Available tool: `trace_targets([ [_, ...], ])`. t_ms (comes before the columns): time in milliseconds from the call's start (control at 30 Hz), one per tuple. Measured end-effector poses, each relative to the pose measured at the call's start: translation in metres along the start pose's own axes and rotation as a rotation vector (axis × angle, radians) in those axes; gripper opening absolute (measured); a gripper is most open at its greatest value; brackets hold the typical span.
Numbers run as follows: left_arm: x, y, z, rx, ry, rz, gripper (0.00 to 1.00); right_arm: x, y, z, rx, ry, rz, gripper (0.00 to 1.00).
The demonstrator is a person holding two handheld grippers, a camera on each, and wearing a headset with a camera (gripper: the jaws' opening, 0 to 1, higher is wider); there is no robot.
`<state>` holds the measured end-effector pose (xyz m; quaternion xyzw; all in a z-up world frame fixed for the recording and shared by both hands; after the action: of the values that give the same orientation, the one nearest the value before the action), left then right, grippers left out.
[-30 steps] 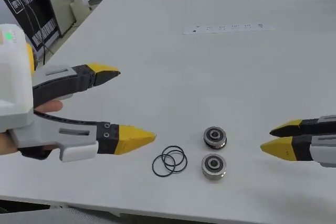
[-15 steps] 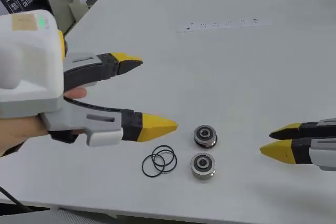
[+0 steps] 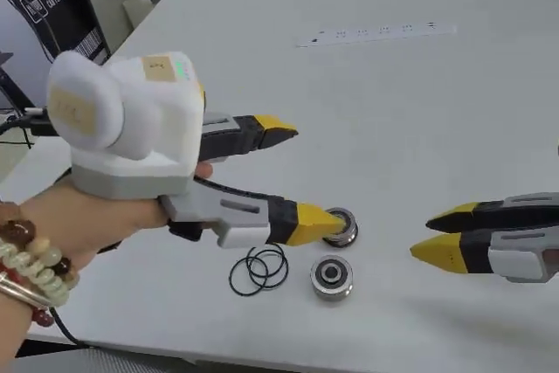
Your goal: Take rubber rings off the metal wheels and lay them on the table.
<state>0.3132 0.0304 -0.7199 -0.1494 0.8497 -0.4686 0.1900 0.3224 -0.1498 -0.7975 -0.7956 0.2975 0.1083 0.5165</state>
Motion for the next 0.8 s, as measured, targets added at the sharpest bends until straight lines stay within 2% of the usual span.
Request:
trace_targets([
  [100,-0.001,0.004,0.008,0.002,0.002,-0.015,0.64,0.0,-0.001,0.005,-0.004,-0.015,-0.005,0.27],
  [267,-0.004,0.017,0.022,-0.037,0.008,-0.014,0.55,0.003,-0.001,0.014,-0.029,-0.017,-0.039,0.27],
  [400,-0.008,0.027,0.03,-0.062,-0.031,0.032,0.46,0.003,-0.005,0.024,-0.037,-0.03,-0.064,0.27],
  [467,-0.008,0.03,0.032,-0.065,-0.03,0.026,0.4,0.004,-0.007,0.031,-0.044,-0.034,-0.08,0.26],
  [567,-0.006,0.038,0.037,-0.083,-0.024,0.004,0.37,0.005,-0.01,0.037,-0.052,-0.035,-0.098,0.26],
  [667,-0.002,0.047,0.042,-0.12,-0.005,0.017,0.34,0.005,-0.013,0.046,-0.054,-0.042,-0.113,0.26],
  [800,-0.002,0.051,0.047,-0.116,0.001,-0.013,0.31,0.006,-0.016,0.054,-0.058,-0.048,-0.121,0.25],
])
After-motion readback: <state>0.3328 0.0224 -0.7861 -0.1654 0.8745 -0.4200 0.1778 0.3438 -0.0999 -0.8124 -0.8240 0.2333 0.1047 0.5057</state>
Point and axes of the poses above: the centre of the closed fingertips' face, and the gripper's own axes: z roughly forward along the fingers, x roughly to its right, y roughly out of its underside, the point moved 7 cm from there along -z, roughly backward along the fingers, and after that the axes turned 7 degrees about z, right-handed, at the moved point
